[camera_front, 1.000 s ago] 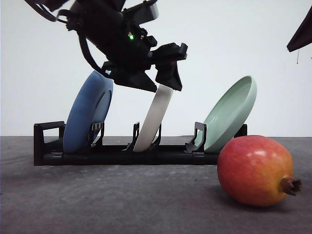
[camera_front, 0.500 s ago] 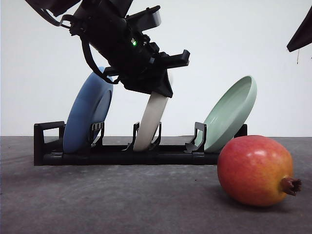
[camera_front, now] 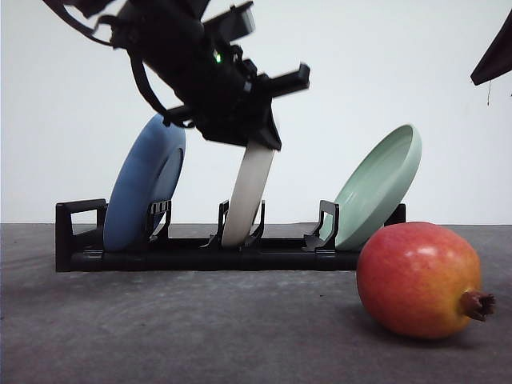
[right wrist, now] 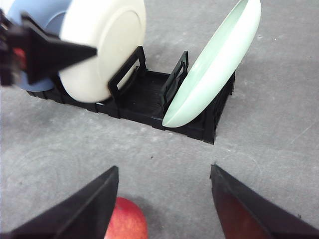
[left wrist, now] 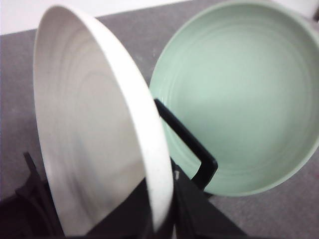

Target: Place pomegranate in white plate

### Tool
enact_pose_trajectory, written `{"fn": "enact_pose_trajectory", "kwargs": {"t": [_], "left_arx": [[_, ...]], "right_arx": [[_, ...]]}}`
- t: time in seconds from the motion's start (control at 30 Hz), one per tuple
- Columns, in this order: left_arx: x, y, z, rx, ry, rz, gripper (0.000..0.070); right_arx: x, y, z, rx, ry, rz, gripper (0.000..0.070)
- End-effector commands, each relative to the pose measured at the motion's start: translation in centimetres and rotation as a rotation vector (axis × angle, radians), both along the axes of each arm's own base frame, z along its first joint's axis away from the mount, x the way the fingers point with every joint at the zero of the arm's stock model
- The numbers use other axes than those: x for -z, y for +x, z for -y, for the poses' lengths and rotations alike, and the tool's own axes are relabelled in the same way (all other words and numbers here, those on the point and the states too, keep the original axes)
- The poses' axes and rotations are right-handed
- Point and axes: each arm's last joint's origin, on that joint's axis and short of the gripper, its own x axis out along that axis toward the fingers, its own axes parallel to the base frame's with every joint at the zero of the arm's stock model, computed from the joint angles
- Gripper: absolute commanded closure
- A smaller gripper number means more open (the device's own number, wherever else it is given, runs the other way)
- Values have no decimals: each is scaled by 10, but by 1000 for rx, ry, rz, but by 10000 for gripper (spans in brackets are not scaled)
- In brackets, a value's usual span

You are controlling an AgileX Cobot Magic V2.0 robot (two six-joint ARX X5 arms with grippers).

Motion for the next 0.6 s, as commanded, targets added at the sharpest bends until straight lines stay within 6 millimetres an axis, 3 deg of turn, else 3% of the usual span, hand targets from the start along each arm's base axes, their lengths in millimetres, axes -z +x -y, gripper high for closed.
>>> {"fn": "enact_pose_trajectory", "kwargs": {"t": [0.0,0.33,0.57], "left_arx": [[-16,-2,2,2,-61,31,689],[-59,-27,-17,21,-203,-16,690],[-83,-62,-32,73,-150,-36,689]], "right_arx": [[-6,0,-1,-4,9,21,329],[-6,0,-1,-4,9,21,329],[-6,0,-1,-4,9,20,329]]}}
